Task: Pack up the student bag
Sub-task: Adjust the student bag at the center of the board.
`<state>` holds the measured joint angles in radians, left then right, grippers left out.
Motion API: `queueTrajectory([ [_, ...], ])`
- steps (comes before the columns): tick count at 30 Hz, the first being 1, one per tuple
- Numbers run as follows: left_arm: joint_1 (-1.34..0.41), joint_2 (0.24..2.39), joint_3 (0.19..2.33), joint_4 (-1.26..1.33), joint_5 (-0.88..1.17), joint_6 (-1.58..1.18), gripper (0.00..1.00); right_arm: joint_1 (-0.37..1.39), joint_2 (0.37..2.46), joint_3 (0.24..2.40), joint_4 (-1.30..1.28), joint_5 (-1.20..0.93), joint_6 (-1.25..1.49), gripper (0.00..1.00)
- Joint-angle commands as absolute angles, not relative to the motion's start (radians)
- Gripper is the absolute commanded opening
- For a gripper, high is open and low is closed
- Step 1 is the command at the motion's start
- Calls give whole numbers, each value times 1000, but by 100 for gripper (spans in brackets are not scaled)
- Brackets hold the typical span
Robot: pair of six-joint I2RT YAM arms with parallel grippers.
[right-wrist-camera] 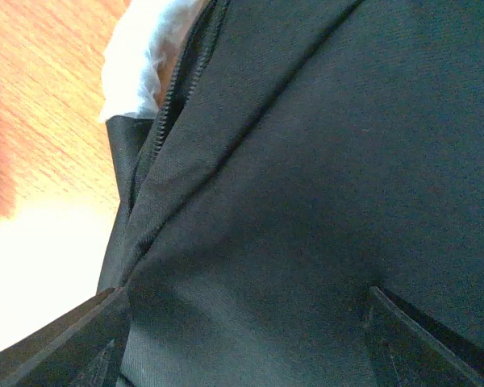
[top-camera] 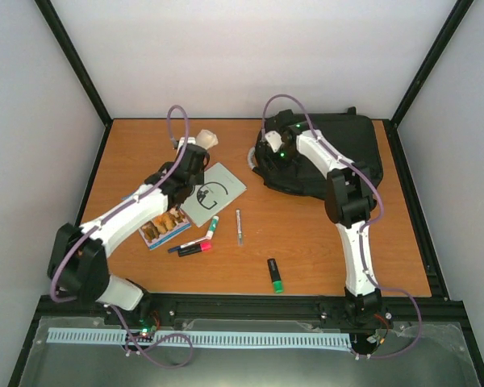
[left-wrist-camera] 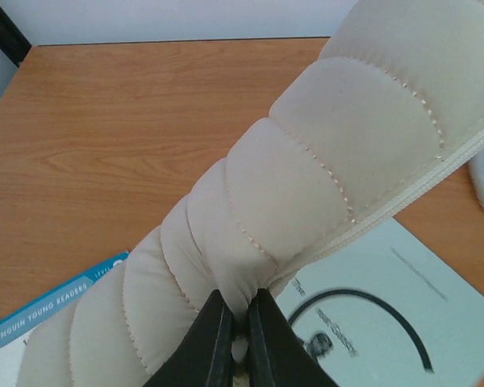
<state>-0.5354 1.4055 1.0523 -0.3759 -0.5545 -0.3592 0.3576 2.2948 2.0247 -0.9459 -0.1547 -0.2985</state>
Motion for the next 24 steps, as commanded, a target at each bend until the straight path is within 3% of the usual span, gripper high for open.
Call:
queueTrajectory([
  [1, -463, 1541, 1171, -384, -563, -342, 1, 380, 2329, 2031, -937, -97, -298, 81],
  [5, -396, 1669, 1252, -369, -524, -325, 1, 386, 2338, 1968, -917, -66, -291, 78],
  [13, -361, 1882, 1390, -388, -434, -305, 1, 387, 2168, 1664, -837, -70, -371, 48],
  [17, -362, 1938, 1421, -423, -397, -319, 2, 386, 2044, 1469, -807, -86, -469, 42],
  [21, -362, 1935, 1410, -449, -391, -349, 17, 385, 1895, 1251, -774, -83, -566, 43],
  [24, -362, 1881, 1379, -450, -386, -380, 35, 375, 1789, 1122, -766, -66, -611, 43],
])
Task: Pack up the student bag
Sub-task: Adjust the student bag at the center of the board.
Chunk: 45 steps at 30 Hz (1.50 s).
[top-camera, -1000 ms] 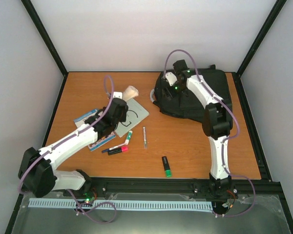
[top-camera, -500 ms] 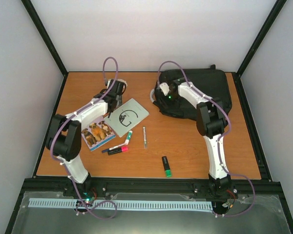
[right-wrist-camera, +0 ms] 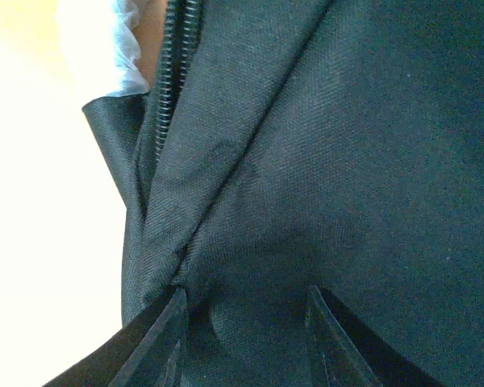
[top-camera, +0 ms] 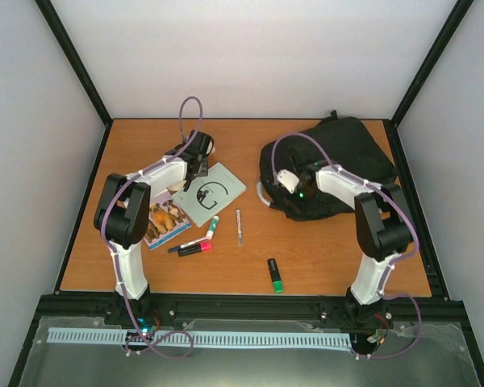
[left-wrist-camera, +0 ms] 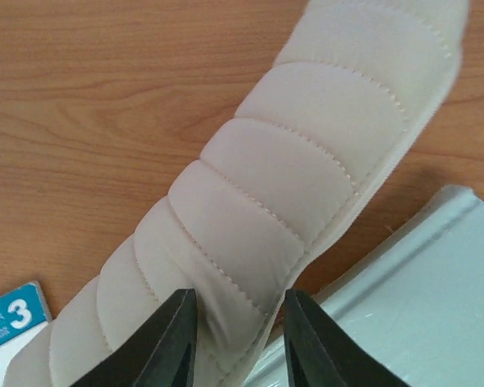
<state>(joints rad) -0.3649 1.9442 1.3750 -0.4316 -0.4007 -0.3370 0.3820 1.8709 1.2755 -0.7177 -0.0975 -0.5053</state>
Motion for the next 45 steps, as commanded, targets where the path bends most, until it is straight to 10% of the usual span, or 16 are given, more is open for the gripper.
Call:
queueTrajectory([
  [1, -362, 1862, 1368, -451, -383, -390, 40, 366, 1755, 1084, -772, -70, -620, 43],
  [13, -460, 1678, 1254, -416, -257, -392, 68, 187, 1314, 767, -895, -36, -695, 49],
  [21, -573, 1728, 1315, -305, 133, -419, 99, -21, 1097, 846, -927, -83, -593, 82],
  [26, -616, 1755, 1366, -302, 103, -426, 100, -162, 1103, 865, -831, -160, -536, 100],
  [45, -742, 1689, 1246, -163, -87, -324, 100, -152, 1073, 757, -698, -220, -503, 100],
])
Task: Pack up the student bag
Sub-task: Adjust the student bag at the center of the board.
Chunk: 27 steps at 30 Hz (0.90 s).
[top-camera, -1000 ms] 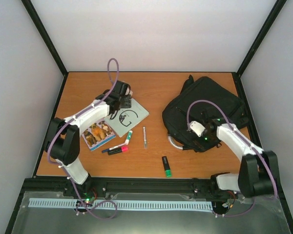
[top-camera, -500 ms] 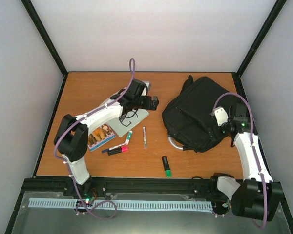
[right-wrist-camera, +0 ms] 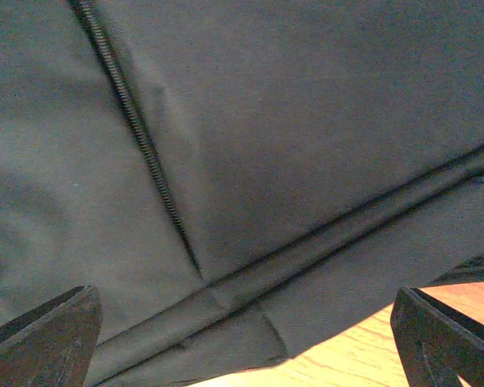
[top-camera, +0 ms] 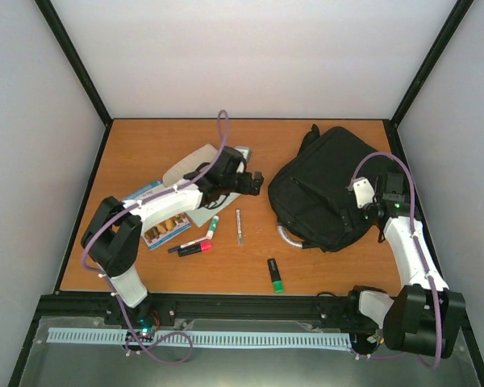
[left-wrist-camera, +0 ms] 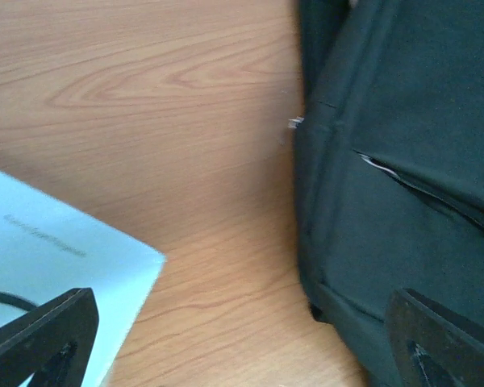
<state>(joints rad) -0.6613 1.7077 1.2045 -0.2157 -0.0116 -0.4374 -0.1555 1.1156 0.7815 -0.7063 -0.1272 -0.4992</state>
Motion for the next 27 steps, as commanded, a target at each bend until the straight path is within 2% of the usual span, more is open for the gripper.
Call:
queueTrajectory([
  [1, -744, 1704, 1266, -167, -84, -315, 100, -152, 1045, 751, -694, -252, -507, 100],
  [5, -721, 1787, 1330, -157, -127, -401, 100, -153, 924, 738, -601, -196, -455, 100],
  [8, -703, 1902, 1463, -237, -19, -409, 100, -153, 917, 746, -584, -74, -444, 100],
  [11, -701, 1976, 1552, -245, 99, -361, 86, -154, 990, 738, -563, 45, -471, 100],
  [15, -701, 2072, 1662, -279, 184, -394, 74, -210, 1103, 780, -653, -92, -529, 100],
  [19, -701, 2149, 1716, -312, 196, -408, 69, -321, 1164, 820, -680, -196, -556, 93],
  [25, -701, 2207, 1714, -325, 272, -415, 62, -389, 1306, 822, -716, -270, -624, 81],
  [27, -701, 2206, 1689, -313, 295, -421, 57, -404, 1373, 833, -736, -295, -644, 72],
])
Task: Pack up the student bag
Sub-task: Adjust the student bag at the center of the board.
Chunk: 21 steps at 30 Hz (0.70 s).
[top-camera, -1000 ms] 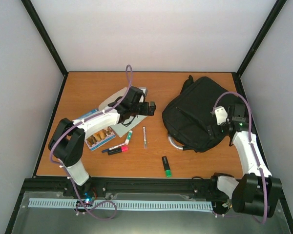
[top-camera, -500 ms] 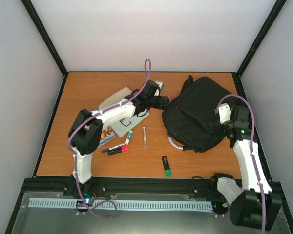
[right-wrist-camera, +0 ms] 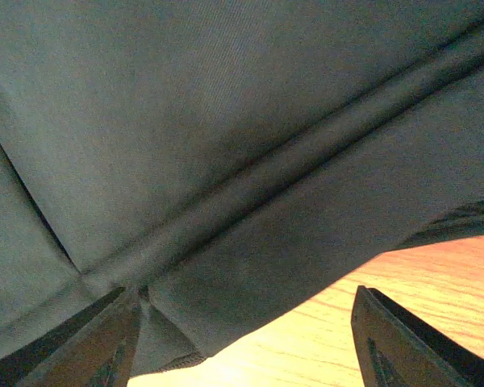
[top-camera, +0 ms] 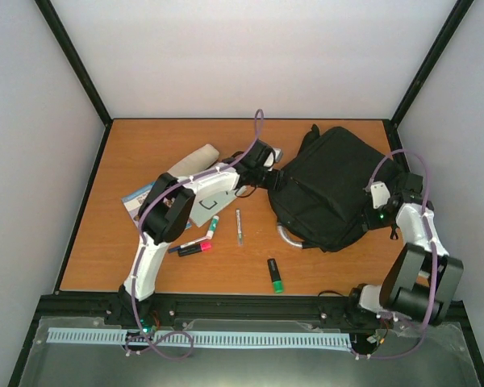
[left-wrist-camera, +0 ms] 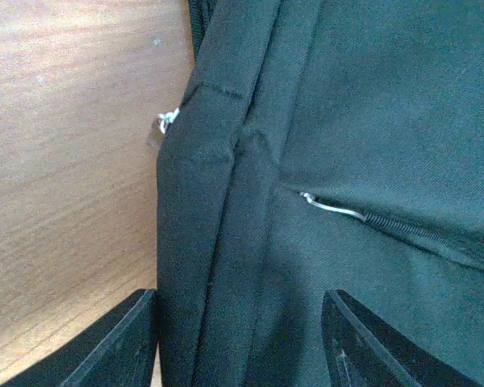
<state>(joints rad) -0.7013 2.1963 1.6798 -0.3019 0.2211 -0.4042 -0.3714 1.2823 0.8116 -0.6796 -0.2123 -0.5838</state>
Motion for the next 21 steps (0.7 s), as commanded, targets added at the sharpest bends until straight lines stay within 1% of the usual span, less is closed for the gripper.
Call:
queueTrajectory([
  [1, -702, 2200, 1669, -301, 300, -427, 55, -405, 1401, 839, -739, -289, -647, 69],
  [4, -707, 2163, 1618, -283, 289, -454, 53, -405, 1475, 855, -728, -280, -644, 64],
  [10, -753, 2037, 1439, -199, 264, -444, 42, -404, 1632, 939, -711, -325, -608, 56],
  [14, -778, 1986, 1372, -174, 276, -459, 36, -394, 1721, 1003, -716, -356, -583, 54],
  [21, -829, 1942, 1293, -166, 264, -471, 35, -349, 1784, 1092, -722, -375, -538, 53],
])
